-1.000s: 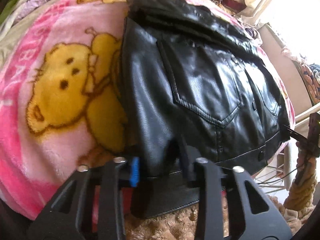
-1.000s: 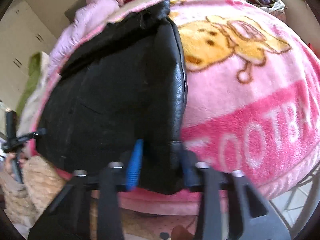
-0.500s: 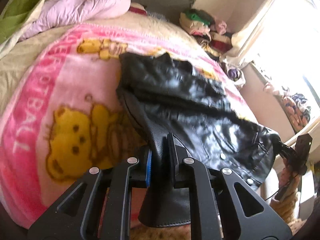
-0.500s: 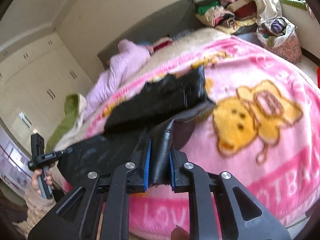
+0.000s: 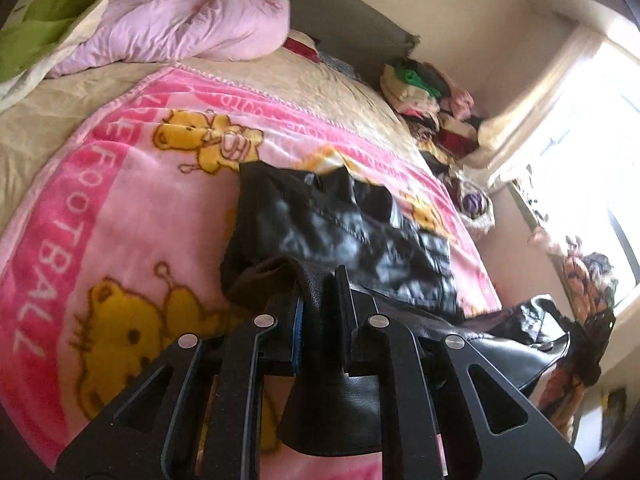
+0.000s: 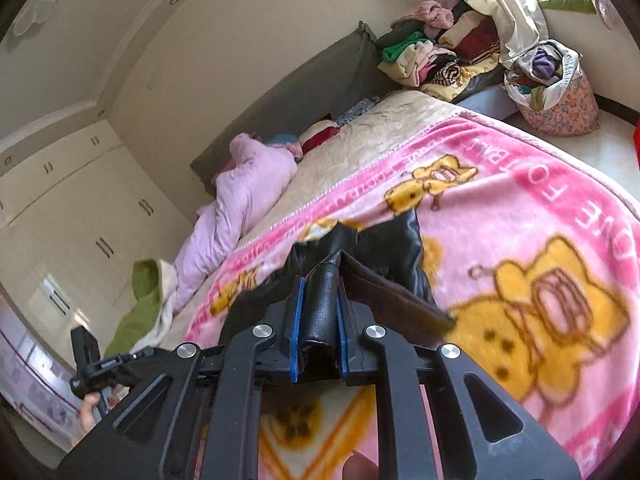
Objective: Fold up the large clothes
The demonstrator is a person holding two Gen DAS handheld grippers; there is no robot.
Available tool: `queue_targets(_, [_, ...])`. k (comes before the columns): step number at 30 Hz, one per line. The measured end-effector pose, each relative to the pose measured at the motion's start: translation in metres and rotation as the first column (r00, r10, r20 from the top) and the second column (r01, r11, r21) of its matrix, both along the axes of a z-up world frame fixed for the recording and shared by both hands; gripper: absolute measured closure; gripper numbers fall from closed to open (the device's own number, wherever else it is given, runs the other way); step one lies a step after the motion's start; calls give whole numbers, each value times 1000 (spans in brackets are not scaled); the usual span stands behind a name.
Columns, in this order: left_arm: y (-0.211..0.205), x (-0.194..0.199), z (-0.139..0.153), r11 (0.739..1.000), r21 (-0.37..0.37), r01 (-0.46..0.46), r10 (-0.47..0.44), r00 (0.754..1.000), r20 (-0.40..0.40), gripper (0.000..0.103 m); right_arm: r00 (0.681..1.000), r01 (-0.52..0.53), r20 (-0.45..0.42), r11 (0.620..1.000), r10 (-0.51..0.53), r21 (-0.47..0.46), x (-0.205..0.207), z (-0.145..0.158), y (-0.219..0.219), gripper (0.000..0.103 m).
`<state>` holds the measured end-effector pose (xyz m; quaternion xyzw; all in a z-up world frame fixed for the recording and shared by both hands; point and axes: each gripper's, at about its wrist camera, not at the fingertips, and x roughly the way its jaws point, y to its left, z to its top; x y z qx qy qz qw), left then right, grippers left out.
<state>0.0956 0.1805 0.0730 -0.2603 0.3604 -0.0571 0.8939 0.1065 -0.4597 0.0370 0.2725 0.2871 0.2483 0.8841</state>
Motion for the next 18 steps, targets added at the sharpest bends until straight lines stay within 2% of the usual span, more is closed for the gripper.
queue_targets(9, [-4, 40, -3, 995, 19, -96, 96, 995, 1, 96, 998, 28, -54, 1000, -28, 0, 59, -3, 14, 90])
queue_targets(13, [-2, 58, -10, 992, 26, -126, 127, 992, -14, 96, 994, 55, -92, 998, -58, -31, 83, -10, 21, 90])
queue_targets(18, [1, 77, -23, 977, -10, -214, 214, 977, -25, 95, 988, 88, -123, 994, -96, -69, 105, -18, 28, 90])
